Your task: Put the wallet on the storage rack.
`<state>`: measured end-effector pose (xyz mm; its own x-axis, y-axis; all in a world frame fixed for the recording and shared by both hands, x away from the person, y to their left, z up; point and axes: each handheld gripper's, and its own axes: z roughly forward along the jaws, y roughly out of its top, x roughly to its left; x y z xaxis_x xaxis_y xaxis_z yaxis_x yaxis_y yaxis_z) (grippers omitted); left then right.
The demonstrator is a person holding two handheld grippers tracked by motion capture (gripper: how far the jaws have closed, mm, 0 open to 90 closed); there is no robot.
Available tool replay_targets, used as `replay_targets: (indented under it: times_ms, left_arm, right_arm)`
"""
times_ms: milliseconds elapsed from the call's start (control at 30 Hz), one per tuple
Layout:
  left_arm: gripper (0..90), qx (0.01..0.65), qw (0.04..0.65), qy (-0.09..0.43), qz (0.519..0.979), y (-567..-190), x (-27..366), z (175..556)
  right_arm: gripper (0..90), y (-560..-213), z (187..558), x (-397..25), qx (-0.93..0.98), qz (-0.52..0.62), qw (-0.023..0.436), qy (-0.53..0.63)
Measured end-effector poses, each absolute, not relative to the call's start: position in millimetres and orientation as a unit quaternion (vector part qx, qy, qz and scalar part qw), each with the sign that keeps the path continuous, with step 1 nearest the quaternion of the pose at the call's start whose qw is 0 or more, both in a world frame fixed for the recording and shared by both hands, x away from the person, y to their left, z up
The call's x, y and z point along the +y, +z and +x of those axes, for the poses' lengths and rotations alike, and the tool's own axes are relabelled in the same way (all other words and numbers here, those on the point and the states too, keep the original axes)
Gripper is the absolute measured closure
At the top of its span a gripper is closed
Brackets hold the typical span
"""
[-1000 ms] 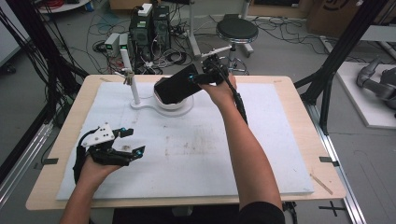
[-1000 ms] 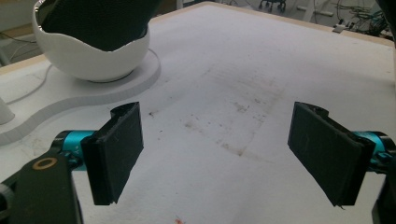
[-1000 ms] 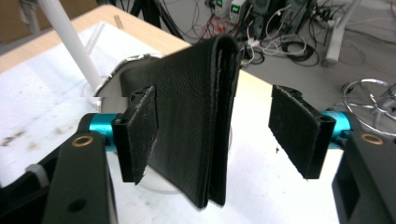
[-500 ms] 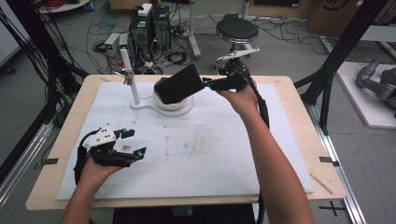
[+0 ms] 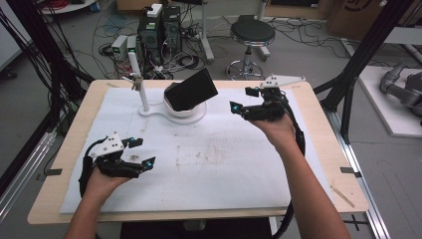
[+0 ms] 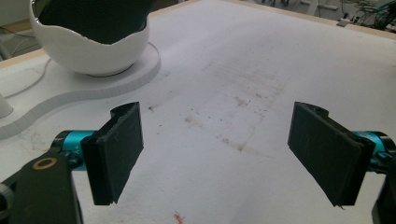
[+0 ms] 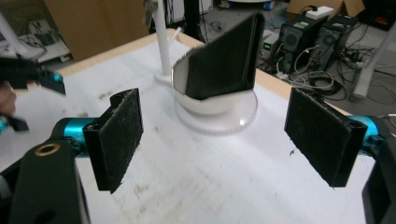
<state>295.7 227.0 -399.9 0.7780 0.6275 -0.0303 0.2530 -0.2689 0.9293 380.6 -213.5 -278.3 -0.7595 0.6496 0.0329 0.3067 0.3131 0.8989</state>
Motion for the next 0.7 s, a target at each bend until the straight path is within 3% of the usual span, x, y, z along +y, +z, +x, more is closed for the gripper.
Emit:
replay_targets:
  times_ms: [333,700]
  left_arm:
    - [18.1,0.286,0.528,0.175,0.780,-410.2,225.5,299.0]
    - [18.2,0.286,0.533,0.174,0.777,-412.9,222.4,301.6]
  right_arm:
    - [19.7,-333.3,338.4,-245.8,0.784,0.299,0.178,0.514]
    - [19.6,-379.3,318.5,-254.8,0.767,0.319,0.181,0.526]
